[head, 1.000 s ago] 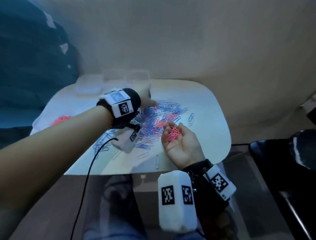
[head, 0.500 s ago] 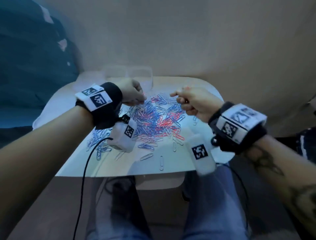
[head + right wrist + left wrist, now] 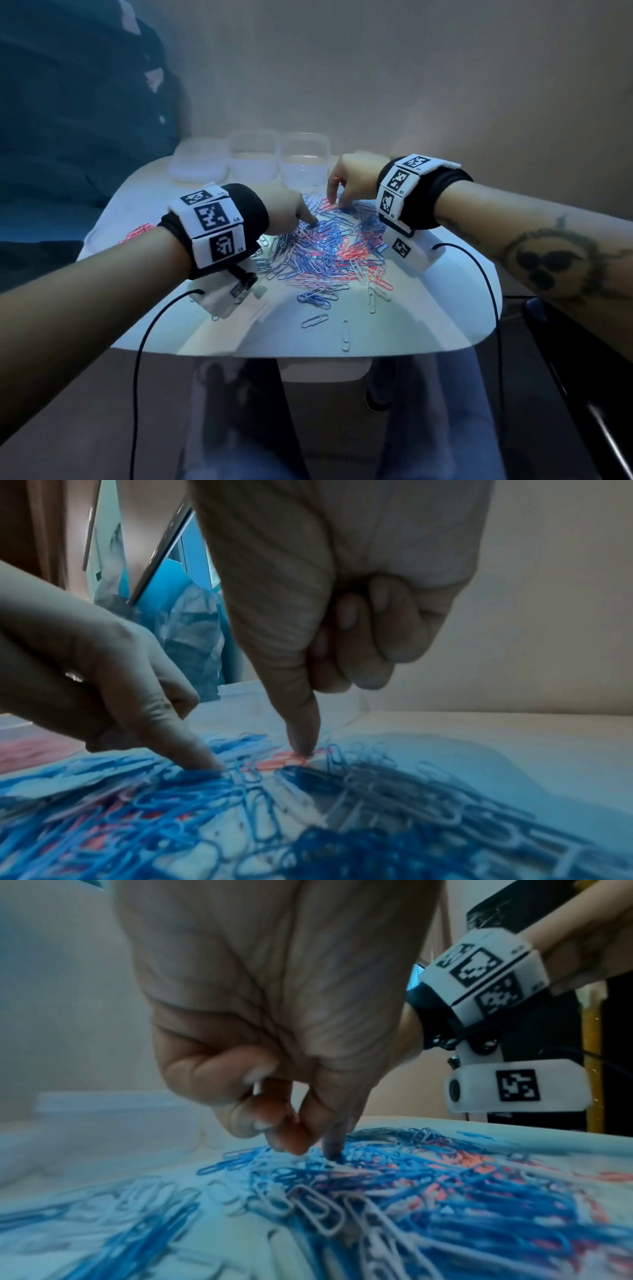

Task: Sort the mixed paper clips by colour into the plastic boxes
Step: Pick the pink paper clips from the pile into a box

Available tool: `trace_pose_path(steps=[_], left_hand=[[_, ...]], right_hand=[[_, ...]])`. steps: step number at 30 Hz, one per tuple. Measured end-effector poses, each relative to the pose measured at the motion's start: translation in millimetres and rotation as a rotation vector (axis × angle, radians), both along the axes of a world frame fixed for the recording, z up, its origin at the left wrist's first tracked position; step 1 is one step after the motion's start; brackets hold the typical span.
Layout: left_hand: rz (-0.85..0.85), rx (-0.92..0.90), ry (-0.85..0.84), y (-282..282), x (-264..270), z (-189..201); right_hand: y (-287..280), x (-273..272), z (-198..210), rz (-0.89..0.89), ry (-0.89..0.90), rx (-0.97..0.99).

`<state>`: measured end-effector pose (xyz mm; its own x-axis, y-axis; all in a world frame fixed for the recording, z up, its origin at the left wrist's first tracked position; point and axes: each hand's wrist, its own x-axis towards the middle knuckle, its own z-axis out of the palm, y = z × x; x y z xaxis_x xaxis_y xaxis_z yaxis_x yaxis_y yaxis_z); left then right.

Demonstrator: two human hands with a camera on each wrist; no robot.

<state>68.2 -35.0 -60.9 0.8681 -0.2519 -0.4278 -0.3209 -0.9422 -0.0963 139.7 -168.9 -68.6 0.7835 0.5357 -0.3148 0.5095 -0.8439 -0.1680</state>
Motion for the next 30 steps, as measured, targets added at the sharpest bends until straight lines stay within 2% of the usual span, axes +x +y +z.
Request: trace_pose_path(steps=[5,8,12,16,20,25,27,30], left_hand=[[0.082,-0.215,-0.045,-1,7,3],[0.219,-0.413,-0.110,-2,17,0],[0.385,-0.612,-0.063,3,25,-4],[0.445,-0.697,-0.098,12,23,-4],[0.470,-0.711,-0.081,8,19,-7],[0.491,-0.734,-0.067,1,13,-8],[0.556,-0.822,-0.052,2,9,-7],[0.743,-1.078,0.026,4,-2,-8]], right_hand=[[-4,6,-3,-0.023,-0.041,0.075],[-1,7,-5,-0.043,-0.034,0.125],[5,8,-12,-0.050,-0.025,0.081],[10,9,-13,-0.083,0.026,0.042],[12,8,-20,-0.161,0.036,0.025],[15,7,-26,-0.160,0.032,-0.003],[9,5,-20,-0.187,0.057,0.057],[-9,-4,0,-0.250,0.187,0.228]])
